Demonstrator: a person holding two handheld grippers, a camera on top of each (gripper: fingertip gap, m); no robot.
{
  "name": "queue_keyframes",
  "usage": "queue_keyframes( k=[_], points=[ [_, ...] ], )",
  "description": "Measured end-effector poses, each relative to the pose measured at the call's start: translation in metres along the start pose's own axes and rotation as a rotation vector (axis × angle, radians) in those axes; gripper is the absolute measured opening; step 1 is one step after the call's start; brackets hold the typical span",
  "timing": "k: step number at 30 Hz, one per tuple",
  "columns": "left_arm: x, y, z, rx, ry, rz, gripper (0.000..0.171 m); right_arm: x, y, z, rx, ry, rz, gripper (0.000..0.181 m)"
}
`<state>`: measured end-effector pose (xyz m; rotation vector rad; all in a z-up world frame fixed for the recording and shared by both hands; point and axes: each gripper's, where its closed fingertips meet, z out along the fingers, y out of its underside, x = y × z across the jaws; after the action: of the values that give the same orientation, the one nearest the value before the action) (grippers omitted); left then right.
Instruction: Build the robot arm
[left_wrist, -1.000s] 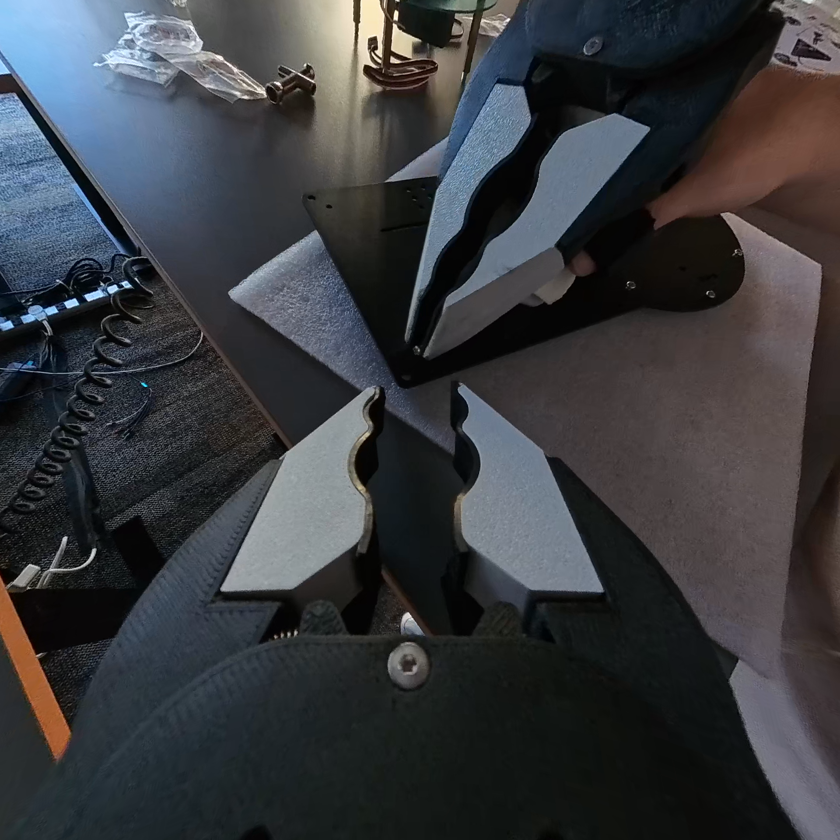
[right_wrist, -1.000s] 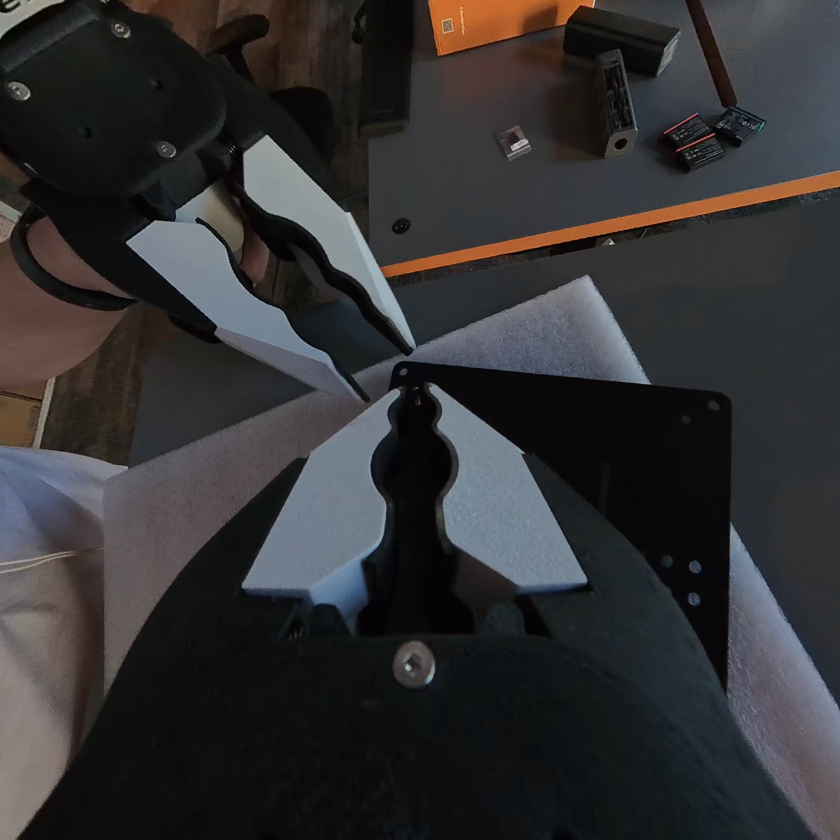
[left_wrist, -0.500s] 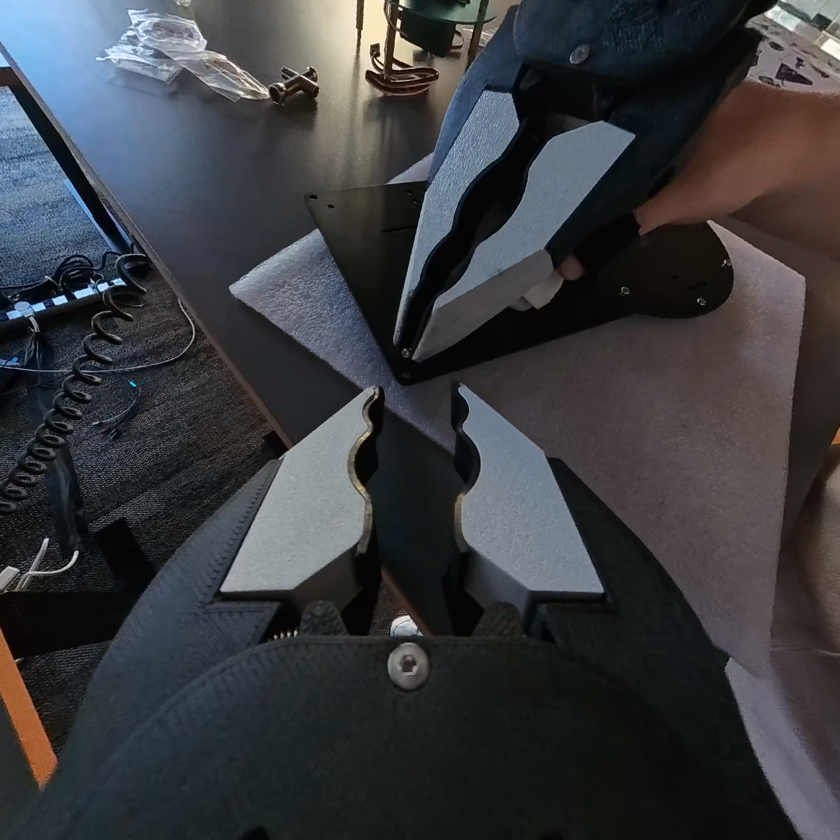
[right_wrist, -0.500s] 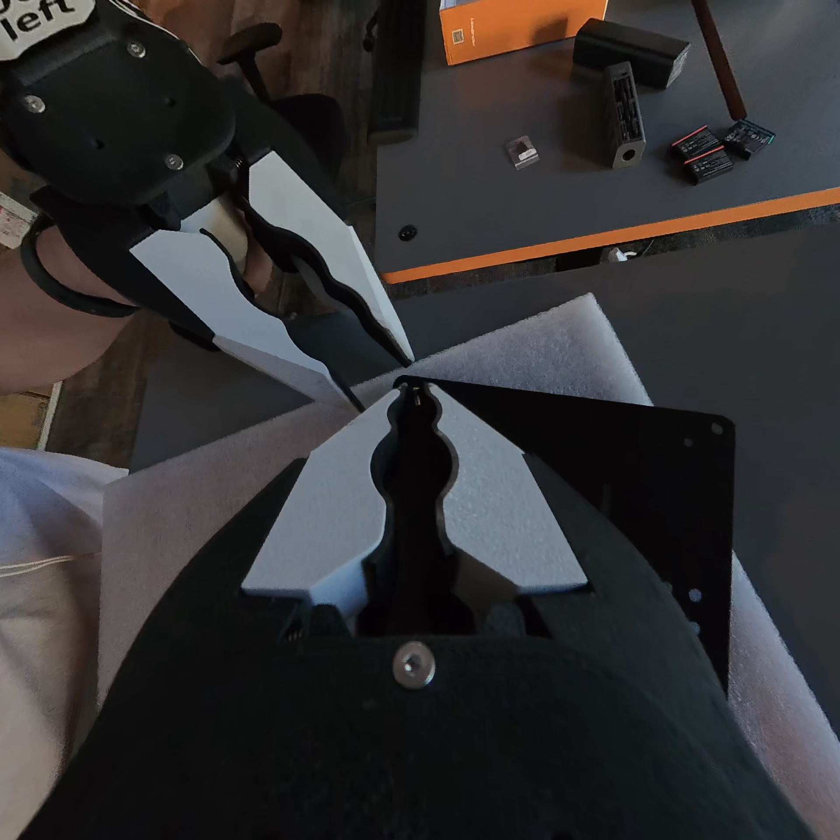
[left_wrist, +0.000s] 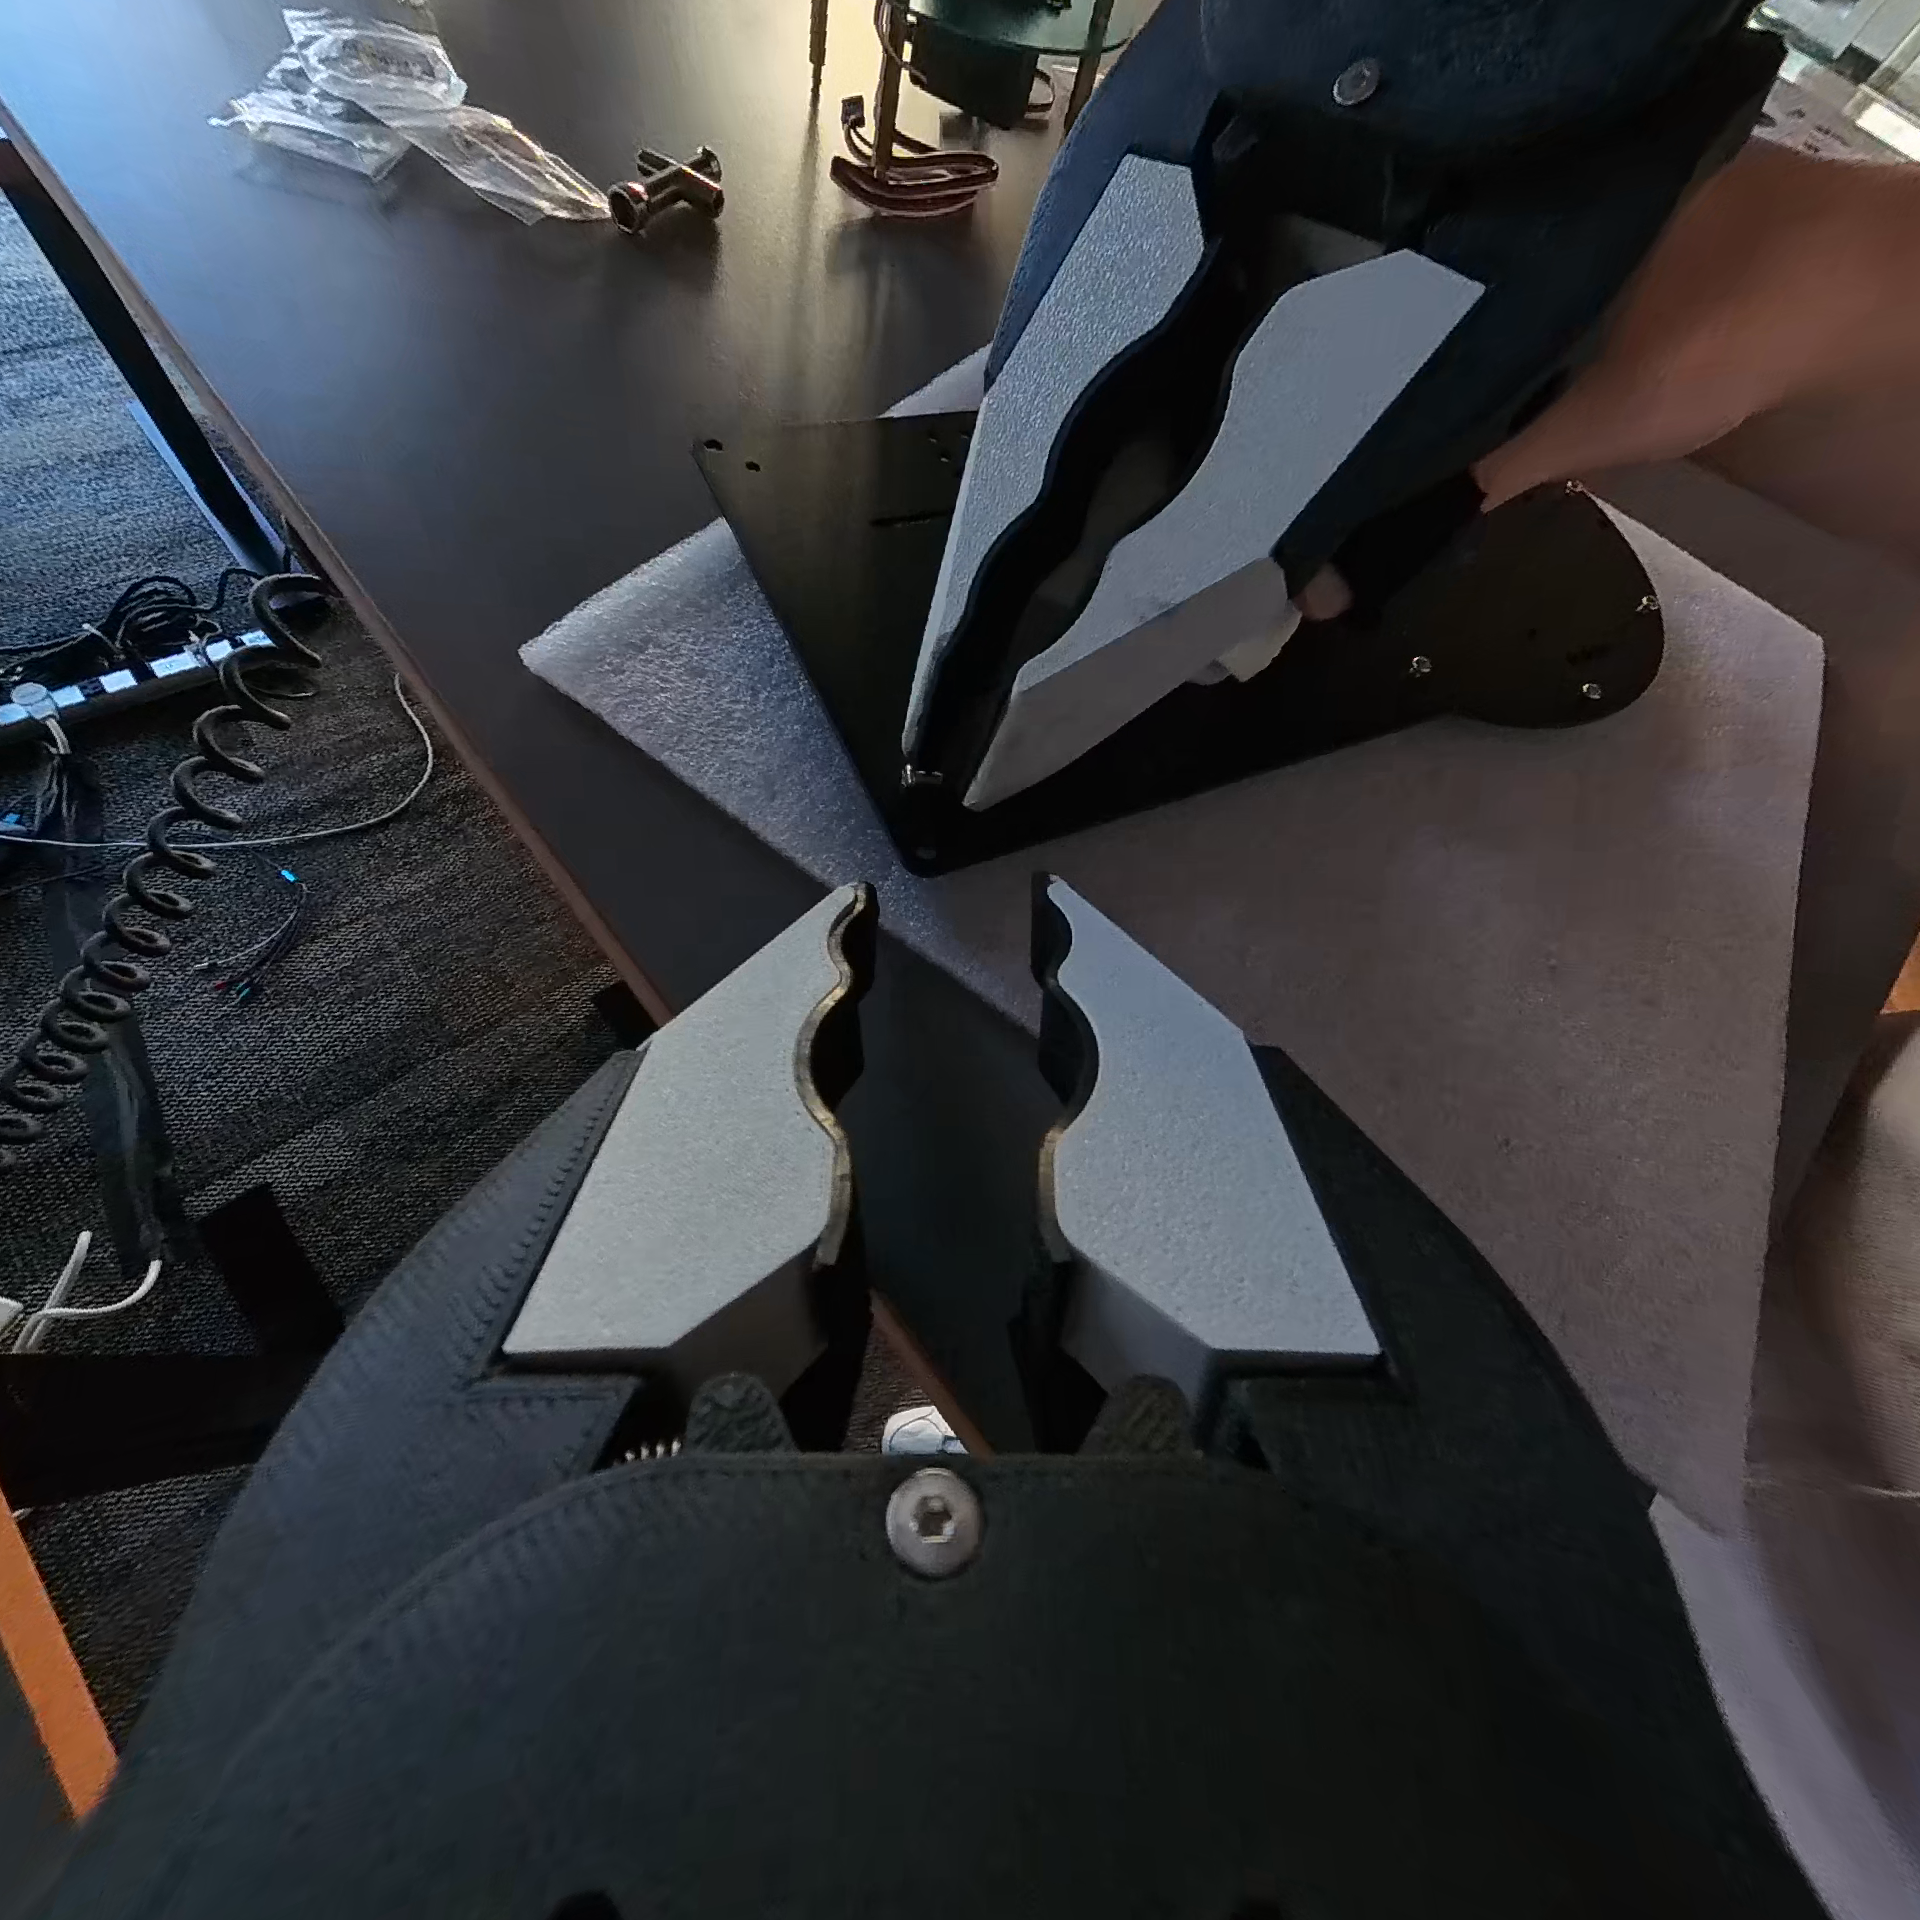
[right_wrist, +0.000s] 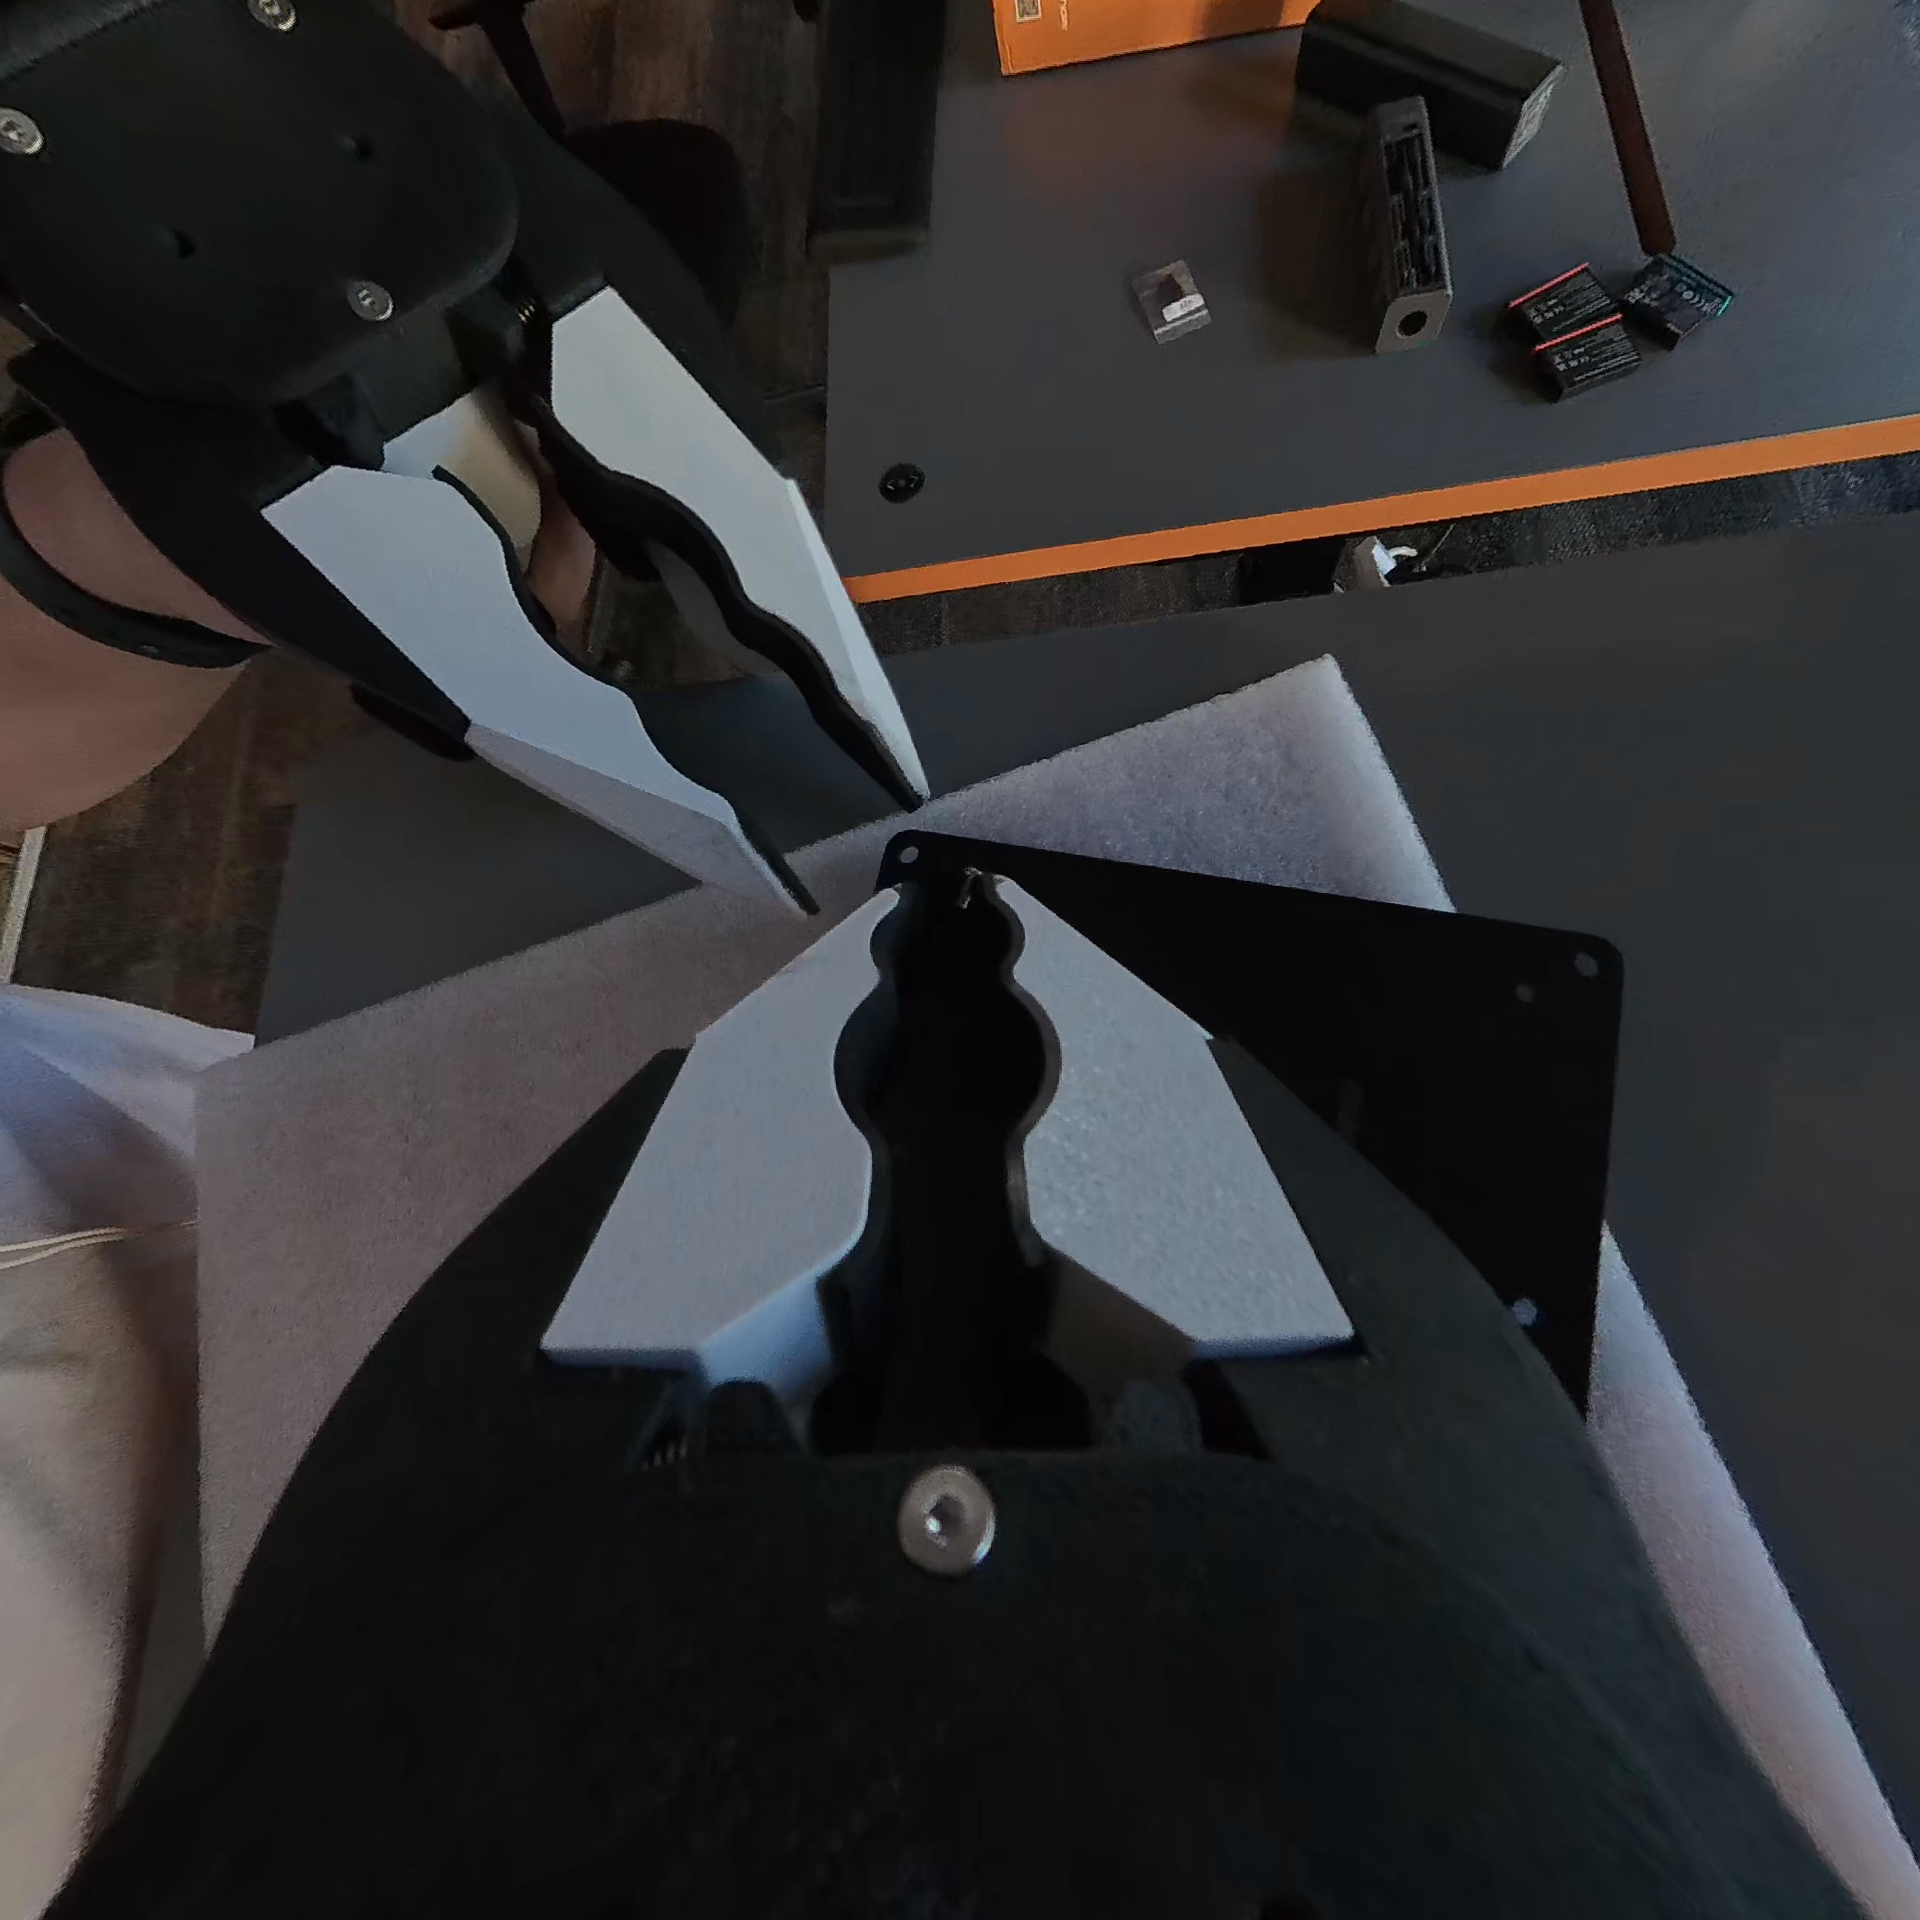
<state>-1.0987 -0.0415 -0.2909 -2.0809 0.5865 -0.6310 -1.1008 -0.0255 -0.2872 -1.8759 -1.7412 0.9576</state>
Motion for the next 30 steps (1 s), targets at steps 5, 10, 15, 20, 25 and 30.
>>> queue_keyframes(
  k=[5, 10, 15, 20, 25, 30],
  points=[
    [0.001, 0.001, -0.001, -0.007, 0.005, -0.007, 0.028, 0.003, -0.001, 0.001, -0.017, -0.013, 0.043, 0.010],
    [0.001, 0.003, -0.002, -0.013, 0.000, -0.008, 0.028, 0.007, -0.003, 0.002, -0.078, 0.018, 0.037, 0.012],
    [0.003, 0.005, -0.004, -0.017, 0.004, -0.019, 0.028, 0.006, -0.002, 0.003, -0.172, 0.047, 0.033, 0.011],
    [0.005, 0.007, -0.008, -0.017, 0.002, -0.033, 0.028, 0.008, -0.001, -0.003, -0.236, 0.131, -0.013, 0.013],
    [0.005, 0.007, -0.015, -0.013, -0.006, -0.068, 0.027, 0.005, 0.000, -0.004, -0.311, 0.177, 0.047, 0.011],
    [0.000, 0.007, -0.025, -0.003, -0.016, -0.095, 0.026, 0.006, 0.000, 0.000, -0.354, 0.214, 0.117, 0.012]
  ],
)
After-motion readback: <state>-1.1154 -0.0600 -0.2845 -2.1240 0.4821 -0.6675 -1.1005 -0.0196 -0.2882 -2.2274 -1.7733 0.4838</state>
